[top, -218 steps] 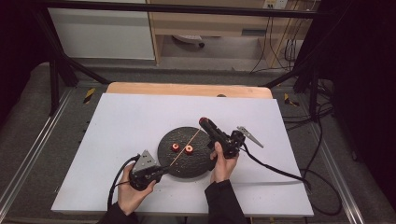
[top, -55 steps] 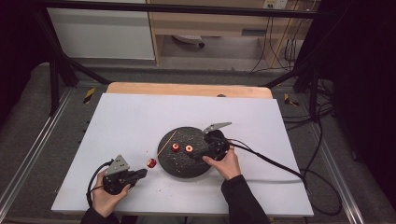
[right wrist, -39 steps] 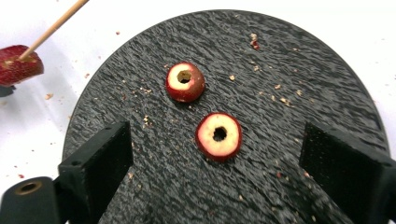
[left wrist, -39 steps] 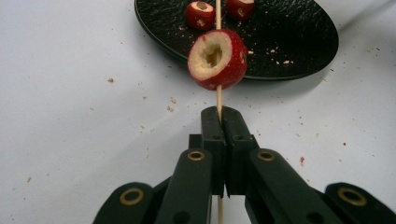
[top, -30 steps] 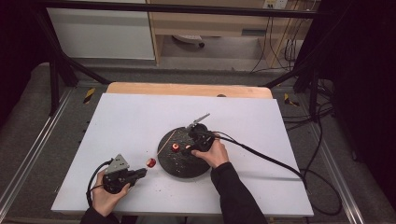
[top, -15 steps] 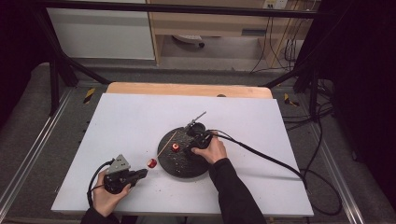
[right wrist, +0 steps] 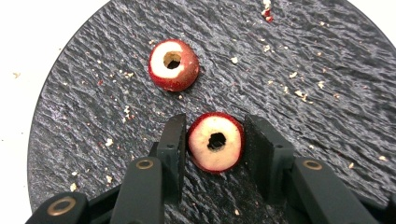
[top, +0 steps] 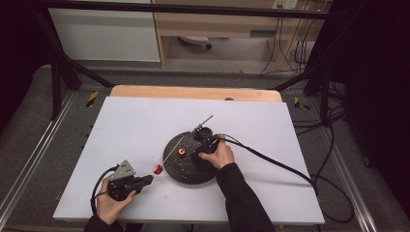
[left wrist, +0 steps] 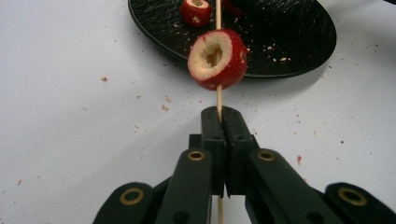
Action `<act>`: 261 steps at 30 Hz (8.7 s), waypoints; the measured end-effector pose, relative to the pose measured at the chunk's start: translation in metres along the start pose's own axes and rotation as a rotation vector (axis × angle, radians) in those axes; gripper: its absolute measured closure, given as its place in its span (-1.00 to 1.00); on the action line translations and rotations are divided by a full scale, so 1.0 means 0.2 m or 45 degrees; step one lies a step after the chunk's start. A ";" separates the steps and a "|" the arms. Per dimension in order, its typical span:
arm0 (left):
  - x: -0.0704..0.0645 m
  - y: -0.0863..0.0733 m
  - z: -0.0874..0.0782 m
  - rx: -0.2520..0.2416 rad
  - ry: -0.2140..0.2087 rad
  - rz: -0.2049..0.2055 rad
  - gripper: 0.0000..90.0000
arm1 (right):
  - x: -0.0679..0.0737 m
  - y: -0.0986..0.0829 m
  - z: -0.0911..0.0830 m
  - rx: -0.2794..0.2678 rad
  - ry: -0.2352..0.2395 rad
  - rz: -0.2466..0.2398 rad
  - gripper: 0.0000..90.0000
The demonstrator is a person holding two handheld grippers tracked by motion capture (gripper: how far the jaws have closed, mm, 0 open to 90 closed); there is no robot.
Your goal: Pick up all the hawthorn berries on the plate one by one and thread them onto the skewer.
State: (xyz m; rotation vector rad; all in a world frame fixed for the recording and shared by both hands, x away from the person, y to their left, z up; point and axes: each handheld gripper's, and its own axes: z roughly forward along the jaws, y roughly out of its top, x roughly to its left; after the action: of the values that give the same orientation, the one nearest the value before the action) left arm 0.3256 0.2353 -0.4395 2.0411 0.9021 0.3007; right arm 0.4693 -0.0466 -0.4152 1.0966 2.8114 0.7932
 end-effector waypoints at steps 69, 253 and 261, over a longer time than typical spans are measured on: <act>-0.21 0.23 0.14 -0.052 -0.008 0.058 0.97 | -0.03 -0.55 -0.38 -1.141 0.164 0.502 0.37; 0.07 -0.03 -0.06 -0.010 0.042 -0.020 0.97 | 0.03 -0.38 -0.25 -0.489 -0.027 0.132 -0.96; 0.08 -0.03 -0.07 -0.006 0.042 -0.024 0.97 | 0.07 -0.25 -0.20 -0.391 -0.032 0.081 -0.96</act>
State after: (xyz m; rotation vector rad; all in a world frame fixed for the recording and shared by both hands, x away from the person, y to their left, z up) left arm 0.3275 0.2575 -0.4388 2.0271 0.9396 0.3267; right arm 0.4191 -0.0876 -0.4010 1.1365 2.5307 1.1593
